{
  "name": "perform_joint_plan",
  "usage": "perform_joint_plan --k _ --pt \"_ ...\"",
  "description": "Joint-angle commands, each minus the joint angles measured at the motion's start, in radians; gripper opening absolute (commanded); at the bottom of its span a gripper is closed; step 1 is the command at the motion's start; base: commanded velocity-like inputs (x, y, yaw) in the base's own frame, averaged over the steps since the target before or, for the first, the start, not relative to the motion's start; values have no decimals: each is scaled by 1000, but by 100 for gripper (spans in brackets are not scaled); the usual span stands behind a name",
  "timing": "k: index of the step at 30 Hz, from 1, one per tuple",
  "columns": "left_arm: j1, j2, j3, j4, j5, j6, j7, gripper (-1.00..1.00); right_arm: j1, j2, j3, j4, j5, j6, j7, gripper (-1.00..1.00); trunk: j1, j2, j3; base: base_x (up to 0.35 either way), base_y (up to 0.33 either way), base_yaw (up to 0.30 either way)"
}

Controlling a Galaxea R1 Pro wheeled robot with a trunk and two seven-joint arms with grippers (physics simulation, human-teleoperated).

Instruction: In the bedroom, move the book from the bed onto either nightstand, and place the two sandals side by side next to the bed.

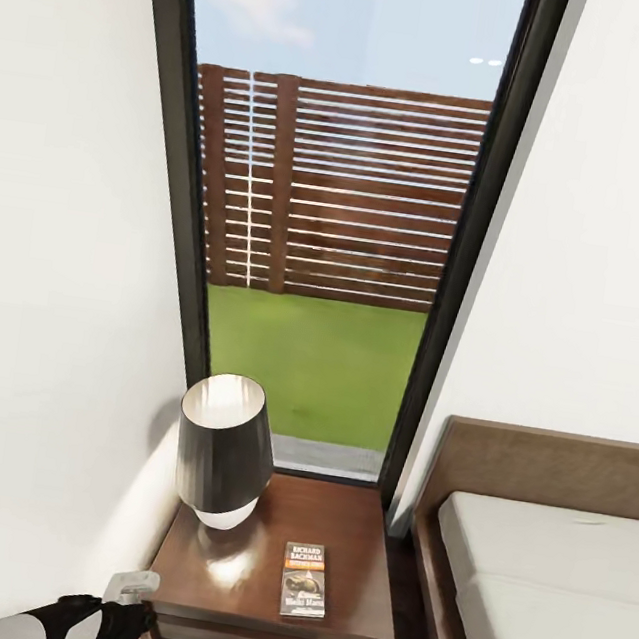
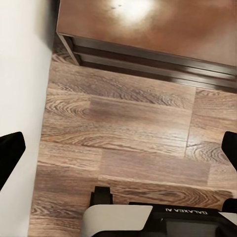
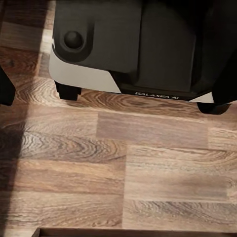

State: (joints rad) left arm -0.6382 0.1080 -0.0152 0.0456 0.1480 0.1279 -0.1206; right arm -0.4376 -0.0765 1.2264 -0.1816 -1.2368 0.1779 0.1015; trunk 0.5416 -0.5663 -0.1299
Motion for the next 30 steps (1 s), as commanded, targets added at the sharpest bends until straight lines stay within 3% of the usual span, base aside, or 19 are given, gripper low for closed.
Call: perform_joint_plan --k 1,9,19,30 --pt "-2 0 -2 2 10 2 -4 100 5 -1 4 -1 -4 3 1 100 0 -2 -2 0 0 0" --pt "-2 0 -2 2 10 3 -4 100 70 -2 5 24 -4 3 0 100 0 -2 -2 0 0 0" --pt "-2 0 -2 2 10 3 -4 100 83 -2 5 119 -4 3 0 100 0 -2 -2 0 0 0" --pt "-2 0 -2 2 10 3 -4 100 83 -2 5 127 -4 3 0 100 0 -2 -2 0 0 0"
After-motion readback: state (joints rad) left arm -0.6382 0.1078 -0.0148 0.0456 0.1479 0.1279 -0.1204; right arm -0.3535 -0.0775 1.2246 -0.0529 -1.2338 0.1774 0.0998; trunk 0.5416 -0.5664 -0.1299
